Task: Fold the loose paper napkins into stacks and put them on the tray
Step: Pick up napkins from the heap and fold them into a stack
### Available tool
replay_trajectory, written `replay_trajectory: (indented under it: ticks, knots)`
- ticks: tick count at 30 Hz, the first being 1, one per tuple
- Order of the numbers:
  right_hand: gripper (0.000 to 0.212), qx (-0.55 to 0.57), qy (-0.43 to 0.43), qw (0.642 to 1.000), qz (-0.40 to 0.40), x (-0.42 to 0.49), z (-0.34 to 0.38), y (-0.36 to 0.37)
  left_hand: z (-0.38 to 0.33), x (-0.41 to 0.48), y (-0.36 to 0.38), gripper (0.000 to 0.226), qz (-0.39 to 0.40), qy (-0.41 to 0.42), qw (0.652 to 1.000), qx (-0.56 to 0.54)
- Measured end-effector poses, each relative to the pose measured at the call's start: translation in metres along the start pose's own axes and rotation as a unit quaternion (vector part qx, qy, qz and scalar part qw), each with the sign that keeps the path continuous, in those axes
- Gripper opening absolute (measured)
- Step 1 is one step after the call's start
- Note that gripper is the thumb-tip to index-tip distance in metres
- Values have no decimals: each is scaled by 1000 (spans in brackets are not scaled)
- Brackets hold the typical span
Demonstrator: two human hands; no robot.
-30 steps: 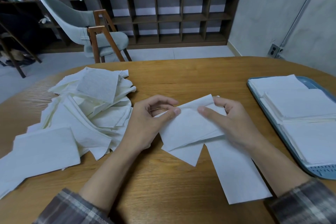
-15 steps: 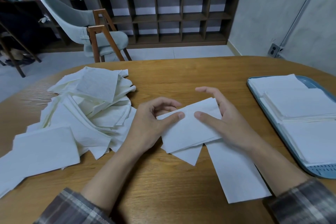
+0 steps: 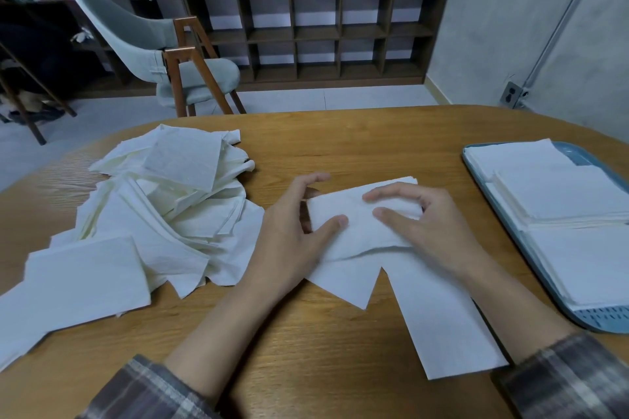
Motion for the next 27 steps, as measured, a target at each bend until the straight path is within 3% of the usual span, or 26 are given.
replay_trajectory:
  ticks: [4, 7, 14, 18, 23, 27]
  knots:
    - [27, 7, 9, 990, -140, 7, -12, -24, 4, -4, 9, 78, 83, 14, 991, 106]
    - [28, 5, 14, 984, -176, 9, -18, -31, 6, -4, 13, 63, 119, 29, 984, 131]
    - [34, -15, 11, 982, -190, 11, -21, -30, 2, -3, 9, 31, 83, 26, 993, 85]
    - [29, 14, 7, 980, -200, 10, -19, -32, -4, 0, 0, 24, 57, -1, 998, 5]
    - [21, 17, 3, 981, -194, 9, -16, -32, -10, 2, -7, 25, 79, -15, 993, -91]
    - [19, 27, 1, 991, -129, 7, -6, -23, -18, 4, -10, 20, 87, 0, 984, -153]
Point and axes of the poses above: each hand's wrist, its own x-axis towards the middle knuckle, its own y-axis out of the palm, z = x × y, the point moved 5 cm from there along x, towards the middle knuckle, and after that the axes turned 8 degrees about y, right-handed, at the moved point
